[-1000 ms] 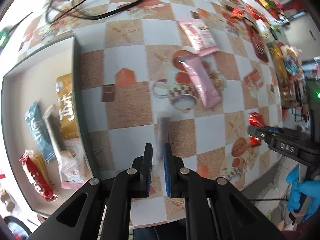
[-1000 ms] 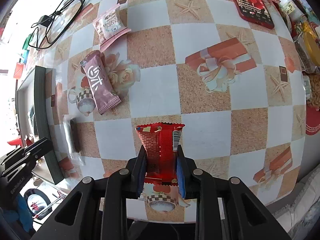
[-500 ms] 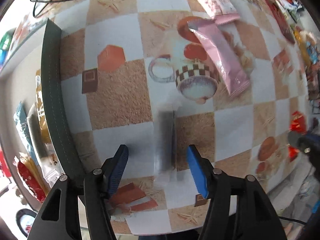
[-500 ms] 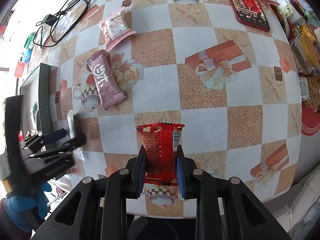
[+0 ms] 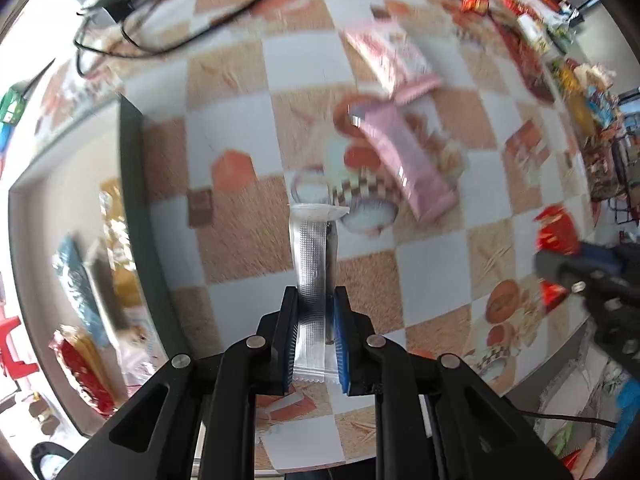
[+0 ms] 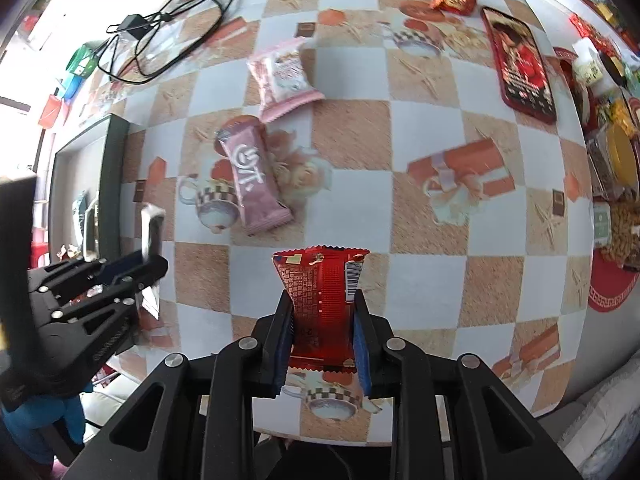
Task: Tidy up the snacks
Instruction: 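Lift the stick packet with left while right lifts the red wafer packet, then carry the stick packet with left while right carries the red wafer over the white tray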
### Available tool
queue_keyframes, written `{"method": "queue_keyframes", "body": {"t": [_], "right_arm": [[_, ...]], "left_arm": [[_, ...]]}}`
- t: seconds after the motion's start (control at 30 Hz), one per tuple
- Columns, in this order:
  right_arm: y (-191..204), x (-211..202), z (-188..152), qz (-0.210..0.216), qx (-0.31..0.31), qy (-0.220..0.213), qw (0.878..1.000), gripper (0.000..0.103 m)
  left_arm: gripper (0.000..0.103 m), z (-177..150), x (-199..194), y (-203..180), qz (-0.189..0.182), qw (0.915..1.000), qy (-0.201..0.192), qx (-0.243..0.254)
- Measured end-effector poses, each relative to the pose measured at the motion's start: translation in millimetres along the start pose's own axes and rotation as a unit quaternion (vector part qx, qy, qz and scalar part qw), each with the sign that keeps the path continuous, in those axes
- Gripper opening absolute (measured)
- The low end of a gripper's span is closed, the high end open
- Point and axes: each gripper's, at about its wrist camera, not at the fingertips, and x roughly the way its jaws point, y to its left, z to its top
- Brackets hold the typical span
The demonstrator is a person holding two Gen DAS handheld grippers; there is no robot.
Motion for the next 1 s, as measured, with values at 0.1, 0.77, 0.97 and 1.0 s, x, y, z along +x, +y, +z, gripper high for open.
{"method": "queue_keyframes", "body": {"t": [0.1,0.77,0.97,1.0], "right_arm": [[9,0,9,0.003,-0.013,-0.005,1.000,0.028],[137,5,48,0.013,-0.135,-0.014,0.991,0.028],[168,7,51,0.015,-0.162,-0.014,0.987,0.028],[172,7,51,0.015,-0.165,-0.014,0.986,0.028]], "left_arm": [[0.018,2,-24,13,-0.006,0.9996,-0.026,-0.010],[0.018,-26,-68,120,0.006,0.9897,-0.091,-0.110],[0.018,-34,-71,148,0.010,0.9864,-0.094,-0.135],[0.018,-36,-72,153,0.010,0.9857,-0.095,-0.139]]}}
